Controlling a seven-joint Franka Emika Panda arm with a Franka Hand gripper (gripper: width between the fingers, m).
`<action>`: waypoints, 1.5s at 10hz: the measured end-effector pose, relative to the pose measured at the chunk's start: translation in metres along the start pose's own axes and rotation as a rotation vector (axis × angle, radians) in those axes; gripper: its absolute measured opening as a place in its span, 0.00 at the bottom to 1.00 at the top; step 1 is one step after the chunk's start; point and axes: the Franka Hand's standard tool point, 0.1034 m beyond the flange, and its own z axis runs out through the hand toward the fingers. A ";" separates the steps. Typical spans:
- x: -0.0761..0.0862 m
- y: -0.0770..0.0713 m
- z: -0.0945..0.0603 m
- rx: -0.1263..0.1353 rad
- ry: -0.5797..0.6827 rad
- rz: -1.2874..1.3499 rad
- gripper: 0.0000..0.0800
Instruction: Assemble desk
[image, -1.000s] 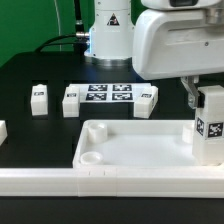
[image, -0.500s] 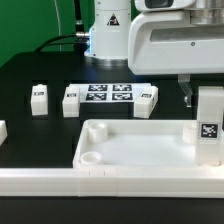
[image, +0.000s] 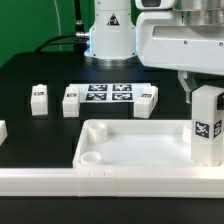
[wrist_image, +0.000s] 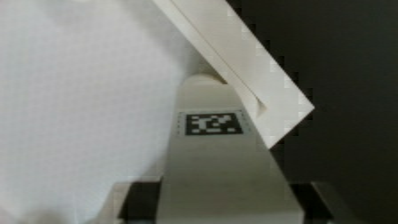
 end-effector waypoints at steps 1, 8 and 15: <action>-0.002 -0.001 0.000 -0.007 -0.005 0.078 0.36; -0.003 0.000 0.001 -0.007 -0.008 -0.291 0.81; -0.006 -0.002 0.002 -0.030 -0.001 -0.953 0.81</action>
Offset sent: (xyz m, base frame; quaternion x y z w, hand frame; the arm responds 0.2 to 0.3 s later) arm 0.0000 0.0000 0.0000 0.0000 0.0000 -0.0650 0.9979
